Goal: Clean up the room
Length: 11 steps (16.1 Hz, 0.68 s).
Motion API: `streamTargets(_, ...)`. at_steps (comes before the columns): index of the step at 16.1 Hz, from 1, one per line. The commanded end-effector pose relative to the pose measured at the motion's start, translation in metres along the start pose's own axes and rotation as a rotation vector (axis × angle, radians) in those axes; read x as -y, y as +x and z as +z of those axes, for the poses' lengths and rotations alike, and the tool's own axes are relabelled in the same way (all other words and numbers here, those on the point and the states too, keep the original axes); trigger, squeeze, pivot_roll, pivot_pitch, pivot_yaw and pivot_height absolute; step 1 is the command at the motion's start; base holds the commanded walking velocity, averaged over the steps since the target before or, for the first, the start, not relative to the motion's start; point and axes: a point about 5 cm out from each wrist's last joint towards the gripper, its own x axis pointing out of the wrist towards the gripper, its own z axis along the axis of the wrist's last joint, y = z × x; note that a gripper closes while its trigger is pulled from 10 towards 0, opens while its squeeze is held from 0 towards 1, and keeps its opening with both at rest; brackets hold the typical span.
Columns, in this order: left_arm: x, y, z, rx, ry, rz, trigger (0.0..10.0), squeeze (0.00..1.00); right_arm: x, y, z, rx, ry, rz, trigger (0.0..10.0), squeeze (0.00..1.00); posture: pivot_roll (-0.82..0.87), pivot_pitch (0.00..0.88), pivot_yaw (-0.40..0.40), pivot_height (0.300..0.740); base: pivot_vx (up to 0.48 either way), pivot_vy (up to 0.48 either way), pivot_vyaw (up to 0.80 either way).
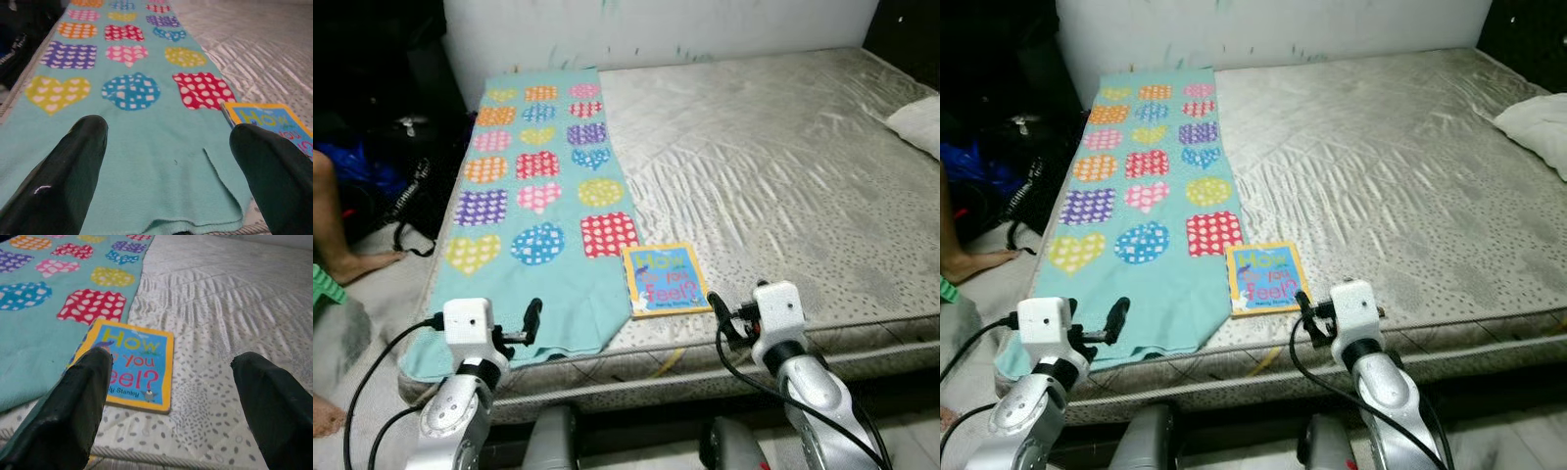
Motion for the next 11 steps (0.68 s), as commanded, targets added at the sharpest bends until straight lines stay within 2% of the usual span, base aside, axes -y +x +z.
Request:
streamTargets(1,-0.005,-0.0013,-0.0025,-0.017,0.017,0.012,10.0,0.0,-0.0031,0.0018,0.0027,0.016,-0.004,0.015,10.0,0.0,-0.07,0.006,0.069,0.595,0.0,0.0,0.8)
streamTargets(8,-0.004,0.0001,-0.0027,-0.015,0.01,0.016,10.0,0.0,-0.0034,0.0028,0.0024,0.018,-0.003,0.035,10.0,0.0,-0.07,0.01,0.067,0.595,0.0,0.0,0.8)
streamTargets(11,-0.0037,0.0002,-0.0029,-0.015,0.005,0.01,10.0,0.0,-0.0031,0.003,0.0022,0.015,0.009,0.03,10.0,0.0,-0.07,0.01,0.067,0.595,0.0,0.0,0.0)
